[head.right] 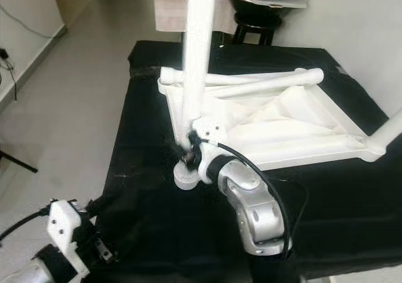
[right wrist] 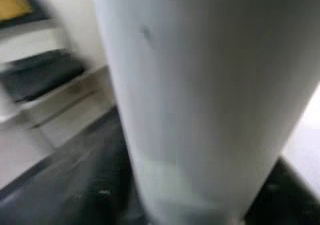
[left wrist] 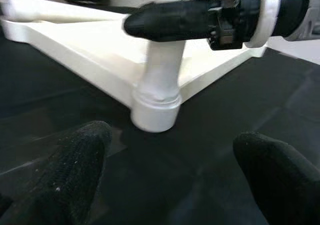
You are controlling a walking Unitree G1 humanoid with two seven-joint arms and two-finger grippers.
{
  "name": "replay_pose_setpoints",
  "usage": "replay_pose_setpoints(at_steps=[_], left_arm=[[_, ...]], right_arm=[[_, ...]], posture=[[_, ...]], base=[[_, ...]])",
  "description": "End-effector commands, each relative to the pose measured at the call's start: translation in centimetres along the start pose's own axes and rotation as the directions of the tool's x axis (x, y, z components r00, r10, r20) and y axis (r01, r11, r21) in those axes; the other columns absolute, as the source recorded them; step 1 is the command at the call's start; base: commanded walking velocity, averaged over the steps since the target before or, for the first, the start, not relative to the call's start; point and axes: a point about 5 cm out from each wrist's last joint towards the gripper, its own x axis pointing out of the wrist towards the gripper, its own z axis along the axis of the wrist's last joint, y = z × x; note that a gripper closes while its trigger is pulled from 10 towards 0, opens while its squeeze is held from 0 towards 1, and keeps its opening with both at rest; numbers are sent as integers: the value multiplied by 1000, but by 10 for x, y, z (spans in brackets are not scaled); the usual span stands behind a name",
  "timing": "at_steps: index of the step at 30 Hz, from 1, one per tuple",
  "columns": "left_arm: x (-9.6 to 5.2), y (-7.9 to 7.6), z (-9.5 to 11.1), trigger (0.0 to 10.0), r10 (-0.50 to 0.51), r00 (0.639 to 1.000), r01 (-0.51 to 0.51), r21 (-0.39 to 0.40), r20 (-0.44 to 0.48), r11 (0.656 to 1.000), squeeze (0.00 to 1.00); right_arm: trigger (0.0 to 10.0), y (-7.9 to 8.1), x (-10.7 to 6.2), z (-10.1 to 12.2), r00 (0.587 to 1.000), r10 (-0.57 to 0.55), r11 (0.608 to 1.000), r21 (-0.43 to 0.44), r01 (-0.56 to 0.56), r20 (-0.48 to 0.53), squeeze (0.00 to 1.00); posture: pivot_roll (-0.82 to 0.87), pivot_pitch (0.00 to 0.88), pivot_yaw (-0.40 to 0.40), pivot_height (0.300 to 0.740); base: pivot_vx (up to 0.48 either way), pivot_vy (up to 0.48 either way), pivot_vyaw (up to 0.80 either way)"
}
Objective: Building children table
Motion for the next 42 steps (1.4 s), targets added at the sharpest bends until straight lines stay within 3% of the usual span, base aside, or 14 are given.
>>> replay_pose_setpoints(at_steps=[1, 4, 5, 6, 12, 17, 18, 20, 21, 29, 37, 38, 41, 42], left_arm=[[1, -1, -2, 10000, -2, 1000, 2, -8, -1, 1000, 0], [1, -2, -3, 10000, -7, 1000, 7, -10, -2, 1000, 0], [2, -3, -3, 10000, -14, 1000, 14, -9, -3, 1000, 0], [3, -4, -4, 10000, -20, 1000, 20, -11, -2, 1000, 0], [5, -7, -4, 10000, -32, 999, 32, -11, 5, 999, 0], [6, -9, -4, 10000, -33, 999, 33, -7, 6, 999, 0], [6, -10, -4, 10000, -34, 999, 34, -2, 4, 999, 0], [6, -10, -4, 10000, -34, 999, 34, -2, 4, 999, 0], [6, -11, -4, 10000, -35, 999, 35, 0, 3, 999, 0], [6, -13, -5, 10000, -34, 999, 34, -1, 5, 999, 0], [7, -12, -4, 10000, -37, 999, 37, -3, 4, 999, 0], [6, -10, -4, 10000, -33, 999, 33, 2, 4, 999, 0], [6, -9, -4, 10000, -26, 1000, 26, 6, 5, 1000, 0], [5, -7, -4, 10000, -18, 1000, 18, 13, 5, 1000, 0]], right_arm=[[10000, 22, 9, 6, 960, 277, 961, 5, -278, 47, 1000], [10000, 22, 6, 10, 915, 401, 914, -84, -397, 36, 1000], [10000, 20, 2, 10, 846, 534, 834, -156, -529, -18, 1000], [10000, 12, 3, 9, 797, 598, 777, -185, -602, -80, 0], [10000, -7, 23, 12, 677, 714, 646, -203, -736, -179, 0], [10000, -9, 35, 14, 655, 735, 626, -196, -755, -177, 0], [2078, -9, 42, 14, 639, 751, 612, -188, -768, -167, 0], [2078, -9, 42, 14, 639, 751, 612, -188, -768, -167, 0], [0, -9, 47, 15, 626, 764, 602, -178, -779, -157, 0], [0, -18, 49, 18, 601, 788, 581, -162, -798, -132, 0], [0, -31, 39, 20, 693, 716, 668, -206, -715, -83, 0], [0, -38, 33, 21, 787, 616, 764, -223, -605, -25, 0], [0, -42, 30, 18, 873, 486, 859, -196, -473, 26, 0], [0, -40, 31, 9, 977, 200, 971, -145, -188, 75, 0]], posture=[[-86, 92, -116, 740], [-80, 90, -116, 740], [-74, 82, -118, 740], [-64, 84, -124, 740], [-41, 88, -133, 740], [-29, 93, -136, 740], [-23, 93, -146, 740], [-23, 93, -146, 740], [-30, 91, -150, 740], [-57, 95, -140, 740], [-71, 101, -137, 740], [-78, 104, -141, 740], [-82, 102, -146, 740], [-81, 106, -155, 740]], base=[[0, 0, 0], [0, 0, 0], [0, 0, 0], [0, 0, 0], [0, 0, 0], [0, 0, 0], [0, 0, 0], [0, 0, 0], [0, 0, 0], [0, 0, 0], [0, 0, 0], [0, 0, 0], [0, 0, 0], [0, 0, 0]])
